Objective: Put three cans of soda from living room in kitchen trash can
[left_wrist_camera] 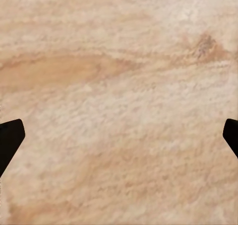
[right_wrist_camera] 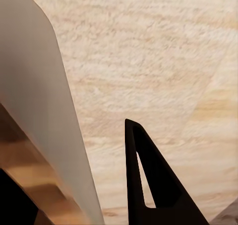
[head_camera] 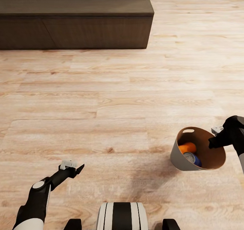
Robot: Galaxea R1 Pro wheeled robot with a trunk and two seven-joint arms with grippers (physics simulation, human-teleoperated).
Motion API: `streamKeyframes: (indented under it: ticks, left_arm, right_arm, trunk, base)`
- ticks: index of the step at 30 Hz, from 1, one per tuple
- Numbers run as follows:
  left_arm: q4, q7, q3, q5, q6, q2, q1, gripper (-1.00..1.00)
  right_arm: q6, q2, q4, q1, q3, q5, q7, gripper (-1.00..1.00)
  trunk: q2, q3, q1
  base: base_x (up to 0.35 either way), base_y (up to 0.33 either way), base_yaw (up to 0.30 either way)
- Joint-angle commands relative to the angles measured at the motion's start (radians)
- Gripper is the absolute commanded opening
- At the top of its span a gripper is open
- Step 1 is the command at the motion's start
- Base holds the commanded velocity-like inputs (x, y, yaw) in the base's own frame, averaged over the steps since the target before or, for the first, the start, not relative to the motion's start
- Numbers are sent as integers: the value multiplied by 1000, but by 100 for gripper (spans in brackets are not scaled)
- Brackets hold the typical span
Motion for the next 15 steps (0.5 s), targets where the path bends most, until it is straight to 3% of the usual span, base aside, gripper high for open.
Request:
streamKeyframes:
  ticks: [1,15]
  left_arm:
    - [0,1,0,0,0,0,0,100]
    - [0,3,0,0,0,0,1,100]
  right_arm:
    - [8,0,0,0,0,-10,7,-100]
    - [8,0,-1,0,0,10,7,-100]
  trunk:
    - [0,0,0]
    - [-35,-16,19]
  base:
    - [0,0,0]
    - [0,0,0]
